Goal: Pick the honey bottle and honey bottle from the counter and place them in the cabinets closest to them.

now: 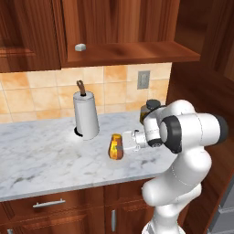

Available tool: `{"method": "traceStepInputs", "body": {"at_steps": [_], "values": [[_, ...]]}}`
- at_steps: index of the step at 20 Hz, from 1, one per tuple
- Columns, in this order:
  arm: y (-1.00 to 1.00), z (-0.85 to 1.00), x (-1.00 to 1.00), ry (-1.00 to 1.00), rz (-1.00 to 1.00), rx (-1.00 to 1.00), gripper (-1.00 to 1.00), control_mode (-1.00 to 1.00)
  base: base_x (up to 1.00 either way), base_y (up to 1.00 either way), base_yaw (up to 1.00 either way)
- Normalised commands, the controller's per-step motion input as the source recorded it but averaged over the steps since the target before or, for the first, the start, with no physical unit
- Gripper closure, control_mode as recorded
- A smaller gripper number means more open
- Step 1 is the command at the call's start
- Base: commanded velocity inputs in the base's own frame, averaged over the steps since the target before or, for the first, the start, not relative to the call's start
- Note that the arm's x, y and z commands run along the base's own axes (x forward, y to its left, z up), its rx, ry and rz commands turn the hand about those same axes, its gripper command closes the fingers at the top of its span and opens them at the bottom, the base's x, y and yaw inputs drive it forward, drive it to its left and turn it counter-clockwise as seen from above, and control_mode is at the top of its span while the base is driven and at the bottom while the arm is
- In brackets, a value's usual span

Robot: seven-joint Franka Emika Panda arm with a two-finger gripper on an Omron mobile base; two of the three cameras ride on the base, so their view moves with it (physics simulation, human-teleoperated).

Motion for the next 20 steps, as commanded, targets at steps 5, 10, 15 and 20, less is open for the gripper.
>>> {"method": "traceStepInputs", "body": {"at_steps": [5, 10, 15, 20], "values": [[0.00, 0.00, 0.01, 0.00, 0.00, 0.00, 1.00, -1.00, 0.00, 0.00, 0.00], [0.01, 0.04, -0.23, 0.00, -0.04, -0.01, 1.00, -1.00, 0.00, 0.00, 0.00], [0.00, 0.43, -0.49, -0.06, -0.06, 0.00, 1.00, -1.00, 0.00, 0.00, 0.00], [0.00, 0.45, -0.20, -0.01, -0.06, -0.03, 1.00, -1.00, 0.00, 0.00, 0.00]]}}
